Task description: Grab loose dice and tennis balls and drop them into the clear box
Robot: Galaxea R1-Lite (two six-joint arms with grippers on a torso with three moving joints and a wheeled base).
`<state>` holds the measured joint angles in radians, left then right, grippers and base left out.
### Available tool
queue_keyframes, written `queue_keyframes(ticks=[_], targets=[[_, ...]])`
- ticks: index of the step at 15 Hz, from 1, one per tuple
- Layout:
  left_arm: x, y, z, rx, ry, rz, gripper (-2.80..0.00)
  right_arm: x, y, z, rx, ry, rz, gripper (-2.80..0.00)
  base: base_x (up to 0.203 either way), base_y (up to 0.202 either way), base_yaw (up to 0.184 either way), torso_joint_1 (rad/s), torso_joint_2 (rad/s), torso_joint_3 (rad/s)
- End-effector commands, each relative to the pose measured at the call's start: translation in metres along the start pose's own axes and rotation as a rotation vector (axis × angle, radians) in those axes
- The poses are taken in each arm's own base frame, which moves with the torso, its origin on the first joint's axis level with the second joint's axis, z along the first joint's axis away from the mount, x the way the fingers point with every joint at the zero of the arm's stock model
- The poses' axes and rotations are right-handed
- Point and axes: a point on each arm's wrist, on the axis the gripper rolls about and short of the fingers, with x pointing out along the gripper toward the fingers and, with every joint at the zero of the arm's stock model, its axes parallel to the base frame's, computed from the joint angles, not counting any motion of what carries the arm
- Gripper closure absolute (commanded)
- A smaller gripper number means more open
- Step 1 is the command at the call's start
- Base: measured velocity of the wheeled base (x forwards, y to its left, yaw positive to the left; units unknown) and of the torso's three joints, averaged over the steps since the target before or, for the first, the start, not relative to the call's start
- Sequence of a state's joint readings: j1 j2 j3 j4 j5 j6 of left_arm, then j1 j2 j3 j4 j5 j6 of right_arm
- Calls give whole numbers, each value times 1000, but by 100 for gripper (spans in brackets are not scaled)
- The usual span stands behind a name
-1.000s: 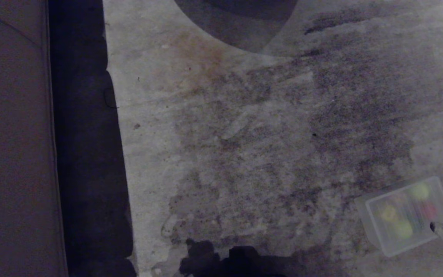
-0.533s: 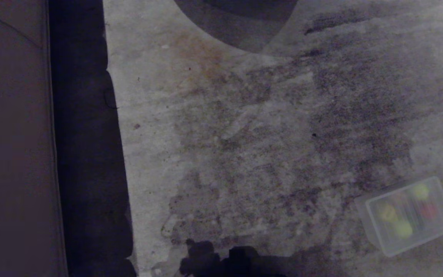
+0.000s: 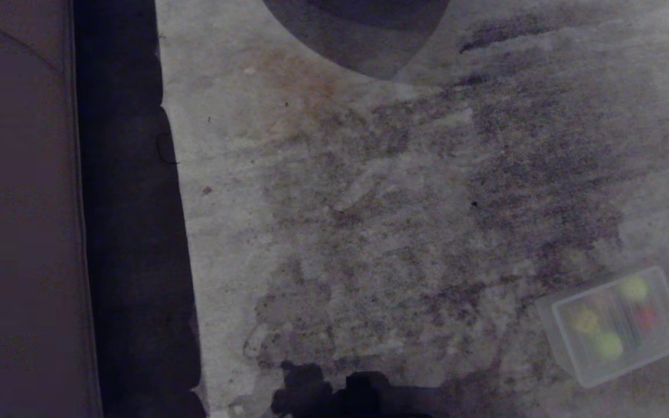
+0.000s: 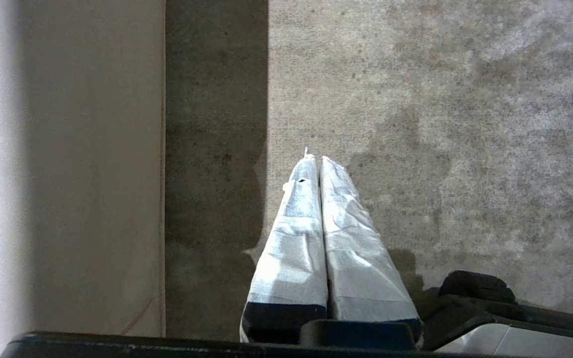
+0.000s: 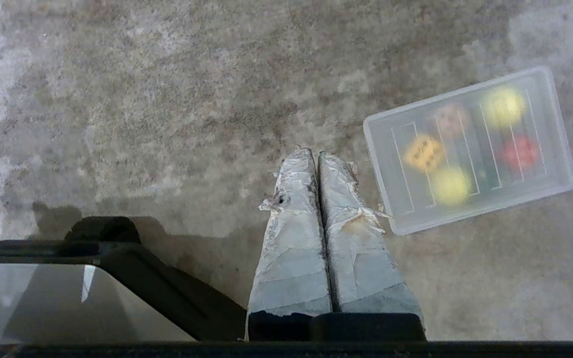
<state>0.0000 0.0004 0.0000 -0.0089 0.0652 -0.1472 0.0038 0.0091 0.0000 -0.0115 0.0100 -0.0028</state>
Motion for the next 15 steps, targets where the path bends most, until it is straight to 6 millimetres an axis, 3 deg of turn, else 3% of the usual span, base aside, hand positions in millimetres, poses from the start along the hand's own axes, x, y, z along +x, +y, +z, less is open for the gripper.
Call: queue_keyframes(ticks=[1, 15], targets=[[0, 0, 0, -2, 0, 1, 0, 0, 0, -2, 0, -1, 2, 0, 0, 0, 0, 0, 0, 0], [0, 0, 0, -5, -1, 2, 0, 0, 0, -2, 1, -1, 2, 0, 0, 0, 0, 0, 0, 0]])
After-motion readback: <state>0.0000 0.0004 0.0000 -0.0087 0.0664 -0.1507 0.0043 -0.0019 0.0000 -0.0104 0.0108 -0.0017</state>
